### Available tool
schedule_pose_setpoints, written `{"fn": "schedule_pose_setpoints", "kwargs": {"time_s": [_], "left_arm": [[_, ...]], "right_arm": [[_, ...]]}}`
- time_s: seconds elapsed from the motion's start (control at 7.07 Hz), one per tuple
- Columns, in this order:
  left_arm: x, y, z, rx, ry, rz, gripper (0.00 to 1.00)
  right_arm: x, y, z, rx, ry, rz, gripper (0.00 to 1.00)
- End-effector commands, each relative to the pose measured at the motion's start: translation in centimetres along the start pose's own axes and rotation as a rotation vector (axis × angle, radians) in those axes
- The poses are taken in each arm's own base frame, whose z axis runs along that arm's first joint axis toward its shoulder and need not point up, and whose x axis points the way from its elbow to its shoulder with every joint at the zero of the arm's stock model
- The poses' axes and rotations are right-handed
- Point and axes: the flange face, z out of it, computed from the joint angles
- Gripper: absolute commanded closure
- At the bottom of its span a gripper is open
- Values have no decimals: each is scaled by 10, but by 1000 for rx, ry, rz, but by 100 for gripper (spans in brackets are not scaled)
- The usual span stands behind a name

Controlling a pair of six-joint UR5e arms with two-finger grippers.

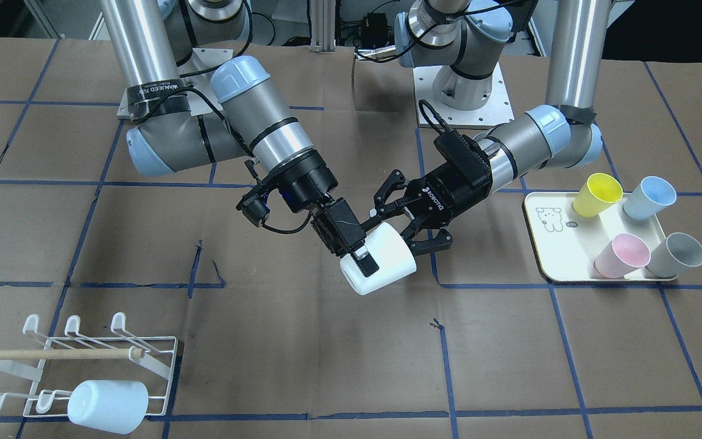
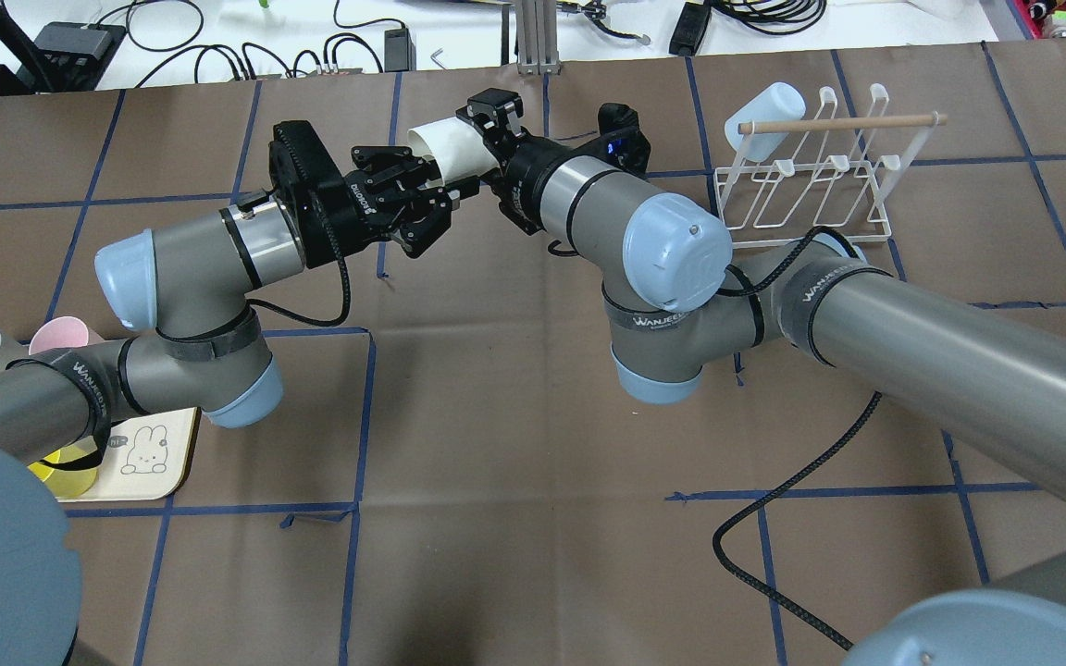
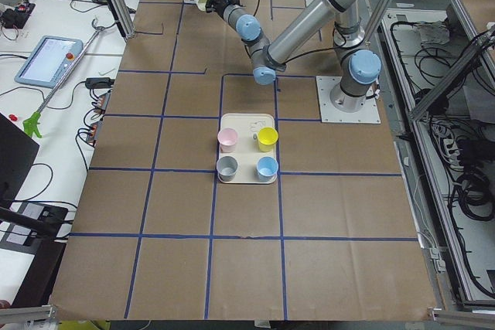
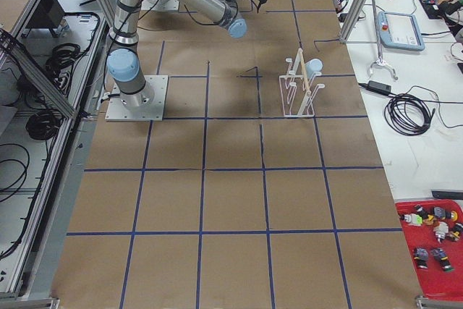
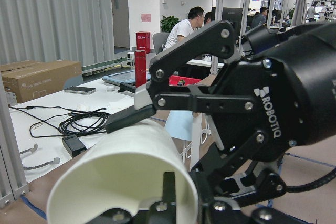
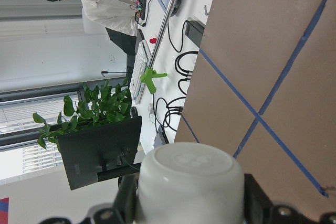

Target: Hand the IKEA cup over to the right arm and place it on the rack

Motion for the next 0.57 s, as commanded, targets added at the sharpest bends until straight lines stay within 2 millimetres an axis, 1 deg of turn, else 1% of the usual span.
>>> {"fn": "schedule_pose_setpoints", "kwargs": {"time_s": [0.0,0.14,0.28,0.42], "left_arm": [[0,-2,-1,10,-7,-21,3],[-3,-4,-4,13,-15,-26,2],[-16,-4,-20,21,-57,-19,1],[-32,-6,-47,37,-103,-20,1]], "right_arm": [[-1,1,0,-14,-2,-3,75],[-1,1,-1,-13,-3,-3,76],[-1,1,-1,-14,-3,-3,77],[-1,1,-1,-14,-3,-3,78]]}}
